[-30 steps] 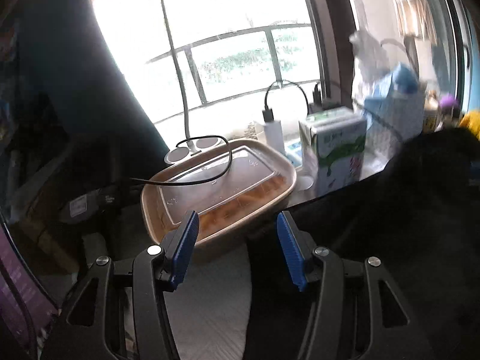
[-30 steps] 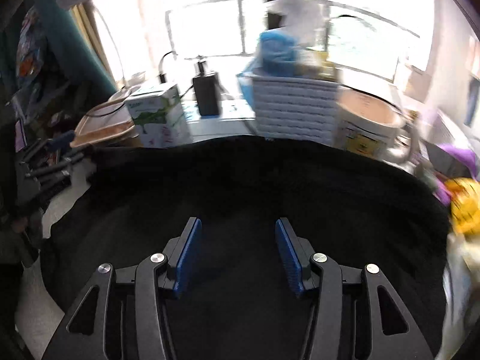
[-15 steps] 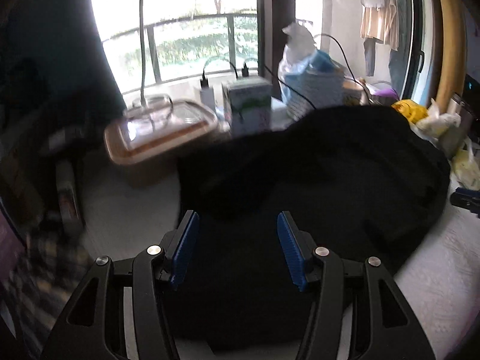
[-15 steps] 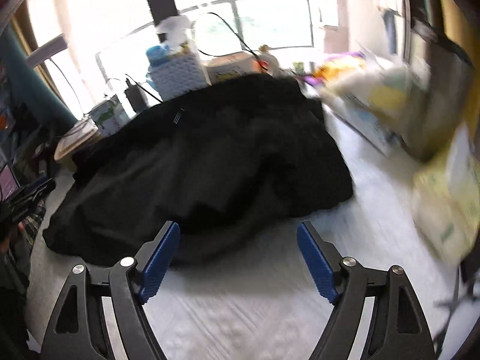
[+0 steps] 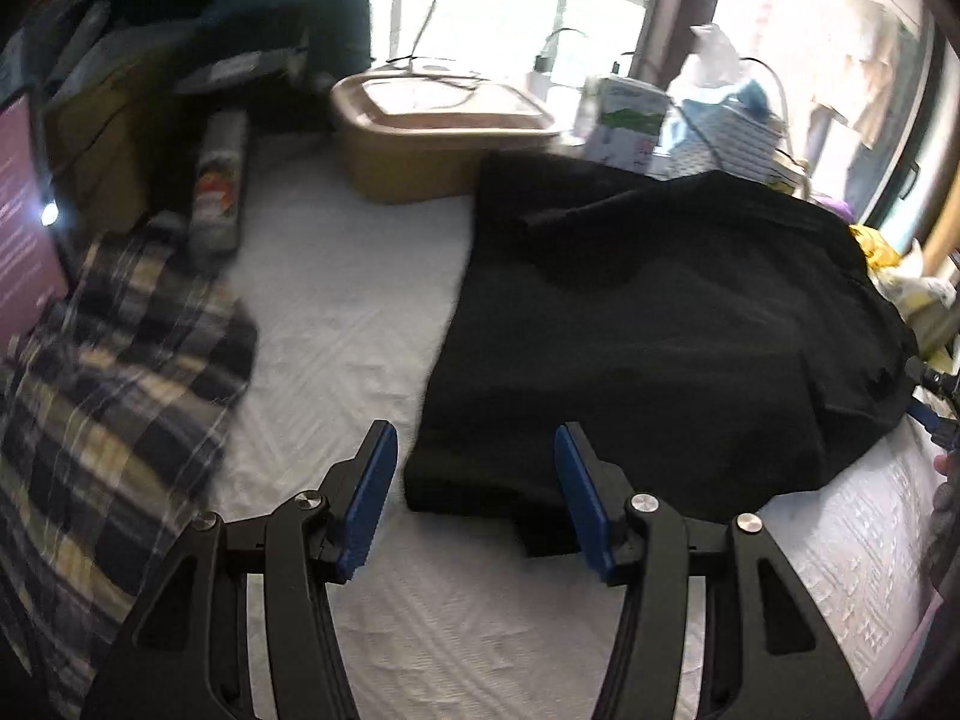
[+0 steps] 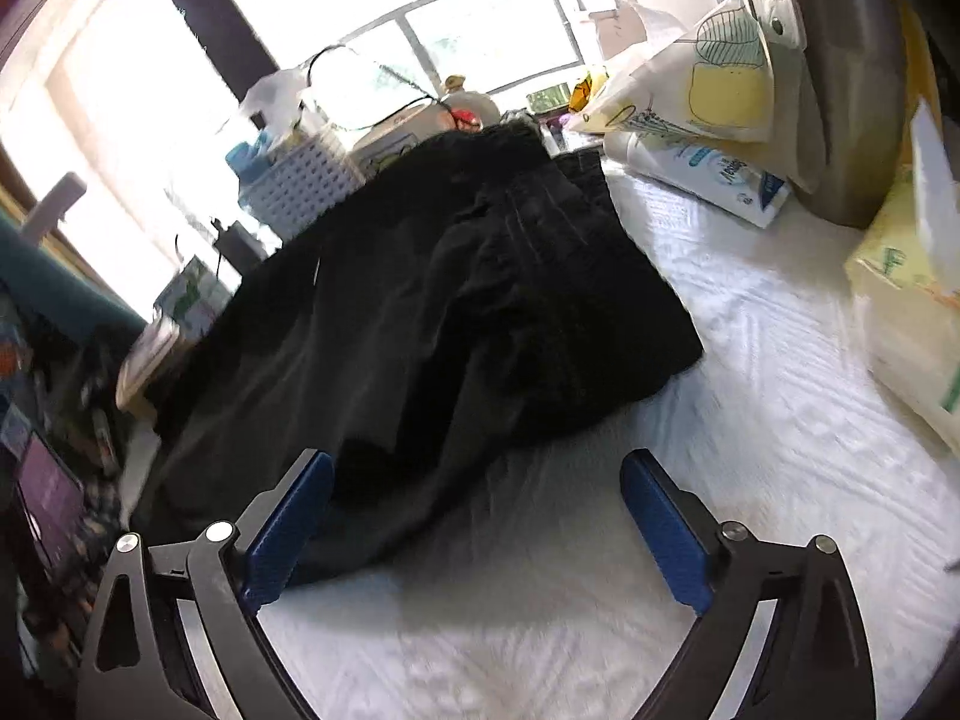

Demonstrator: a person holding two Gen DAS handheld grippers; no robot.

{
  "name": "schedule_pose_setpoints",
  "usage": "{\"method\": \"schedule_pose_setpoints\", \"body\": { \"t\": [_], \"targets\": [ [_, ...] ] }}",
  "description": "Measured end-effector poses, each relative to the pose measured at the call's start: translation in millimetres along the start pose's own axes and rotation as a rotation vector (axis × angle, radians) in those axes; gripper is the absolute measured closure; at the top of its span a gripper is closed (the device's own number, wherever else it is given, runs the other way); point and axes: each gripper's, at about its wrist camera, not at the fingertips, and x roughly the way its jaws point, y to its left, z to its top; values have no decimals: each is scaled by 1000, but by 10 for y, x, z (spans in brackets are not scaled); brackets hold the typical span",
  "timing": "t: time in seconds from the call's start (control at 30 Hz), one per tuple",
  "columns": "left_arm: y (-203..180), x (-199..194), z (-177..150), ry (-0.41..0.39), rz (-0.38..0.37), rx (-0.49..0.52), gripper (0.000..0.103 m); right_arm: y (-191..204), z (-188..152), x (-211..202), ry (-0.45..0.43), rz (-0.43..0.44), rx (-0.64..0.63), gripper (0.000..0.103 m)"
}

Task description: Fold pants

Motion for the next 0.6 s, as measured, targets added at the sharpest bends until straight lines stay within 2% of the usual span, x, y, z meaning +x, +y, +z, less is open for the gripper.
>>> {"method": "schedule_pose_setpoints", "body": {
  "t": [0.13,0.5,0.53,0.57,0.6],
  "targets": [
    [33,18,12,4,16,-19,48,-81,156,115,-39,46,97,1],
    [21,26,152,-9,17,-11,48,-179,559,423,-95,136,231,1],
    [1,25,163,-10,12,-5,48,-184,590,448,-101,159,241,6],
    [-2,16,163,-11,9,-1,48,-203,602,477,-94,181,255,21],
    [-14,11,168,-13,8,3,48,-237,618,523,-85,172,277,30]
  ]
}}
